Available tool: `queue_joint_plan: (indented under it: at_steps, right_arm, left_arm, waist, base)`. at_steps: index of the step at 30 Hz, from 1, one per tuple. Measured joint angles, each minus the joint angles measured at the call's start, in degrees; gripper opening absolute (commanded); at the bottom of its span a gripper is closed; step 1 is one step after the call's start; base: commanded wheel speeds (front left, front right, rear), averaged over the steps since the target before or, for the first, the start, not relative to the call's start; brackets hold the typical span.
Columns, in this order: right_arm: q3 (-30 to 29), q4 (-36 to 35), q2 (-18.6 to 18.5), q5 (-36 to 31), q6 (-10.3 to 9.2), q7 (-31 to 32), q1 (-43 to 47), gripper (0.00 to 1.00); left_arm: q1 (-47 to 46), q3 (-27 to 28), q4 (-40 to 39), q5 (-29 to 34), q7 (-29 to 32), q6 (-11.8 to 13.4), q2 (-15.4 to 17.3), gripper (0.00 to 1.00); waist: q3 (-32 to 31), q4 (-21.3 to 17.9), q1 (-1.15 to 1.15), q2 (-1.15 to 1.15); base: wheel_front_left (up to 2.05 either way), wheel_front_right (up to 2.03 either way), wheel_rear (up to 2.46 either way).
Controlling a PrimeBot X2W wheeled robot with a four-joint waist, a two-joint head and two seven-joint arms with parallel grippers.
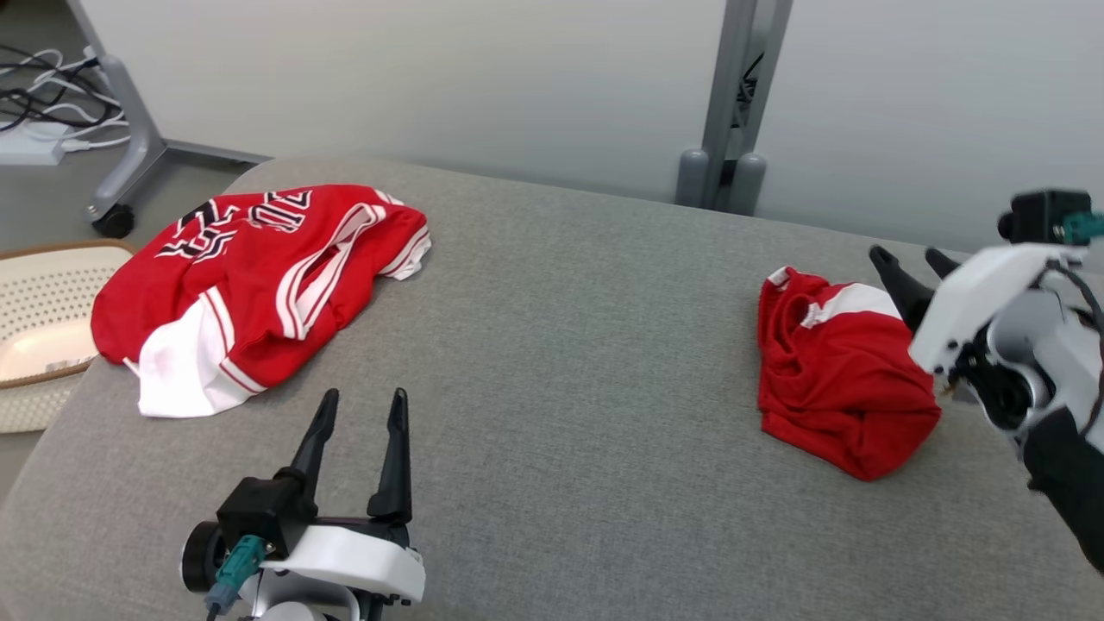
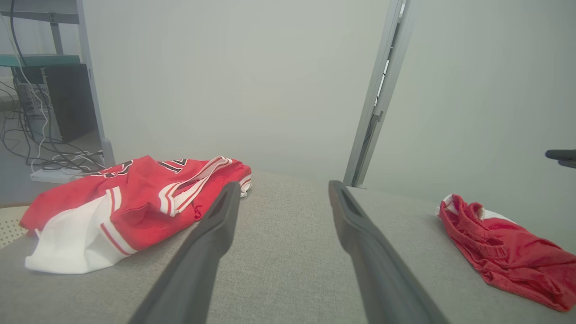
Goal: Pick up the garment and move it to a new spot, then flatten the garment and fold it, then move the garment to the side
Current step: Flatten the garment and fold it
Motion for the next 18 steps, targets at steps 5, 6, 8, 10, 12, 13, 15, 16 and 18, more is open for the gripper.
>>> queue_joint_plan:
  at_steps: [5,6,8,10,12,13,15,16,18]
  right_arm:
    - [-1.37,-3.10,-3.49,0.34,0.00,-11.28,7.83,1.00]
    - [-1.54,-3.38,-4.02,-0.32,0.00,-13.51,8.83,1.00]
    - [-2.90,-3.74,-4.55,-1.10,0.00,-15.99,10.84,1.00]
    - [-5.33,-5.09,-4.93,-3.10,0.00,-16.49,12.90,1.00]
    - [-12.01,-8.68,-5.50,-6.82,0.00,-16.61,14.16,1.00]
    - [-15.57,-10.78,-5.83,-9.53,0.00,-16.69,15.15,1.00]
    - [-22.71,-14.96,-5.37,-15.74,0.00,-16.75,19.53,1.00]
    - [-26.28,-16.81,-4.38,-18.36,-0.01,-16.74,22.38,1.00]
    - [-32.30,-20.82,-1.86,-24.29,-0.01,-16.73,27.49,1.00]
  left_arm:
    - [-0.21,1.58,-1.14,-0.80,0.00,-0.16,0.01,1.00]
    - [-0.25,1.83,-1.29,-0.79,0.00,-0.16,0.02,1.00]
    - [-0.25,2.44,-1.59,-0.78,0.00,-0.21,0.03,1.00]
    - [-0.23,3.05,-1.94,-0.73,0.00,-0.44,0.00,1.00]
    - [-0.16,3.67,-2.37,-0.71,-0.01,-0.51,0.05,1.00]
    - [-0.14,3.82,-2.48,-0.70,-0.01,-0.67,0.03,1.00]
    - [-0.08,3.89,-2.63,-0.60,-0.01,-0.82,0.02,1.00]
    - [-0.05,3.91,-2.64,-0.54,-0.01,-0.86,0.03,1.00]
    - [0.01,3.90,-2.58,-0.41,0.00,-0.92,0.00,1.00]
  waist:
    - [-0.97,-2.51,0.00,0.00]
    - [-1.08,-3.00,0.00,0.00]
    - [-1.27,-3.95,0.00,0.00]
    - [-1.43,-4.92,0.00,0.00]
    - [-1.40,-5.92,0.00,0.00]
    - [-1.34,-6.39,0.00,0.00]
    - [-1.18,-7.19,0.00,0.00]
    - [-1.10,-7.51,0.00,0.00]
    - [-0.97,-8.02,0.00,0.00]
  base:
    - [0.00,0.00,0.00]
    - [0.00,0.00,0.00]
    - [0.00,0.00,0.00]
    - [0.00,0.00,0.00]
    - [0.00,0.00,0.00]
    - [0.00,0.00,0.00]
    - [0.00,0.00,0.00]
    - [0.00,0.00,0.00]
    - [0.00,0.00,0.00]
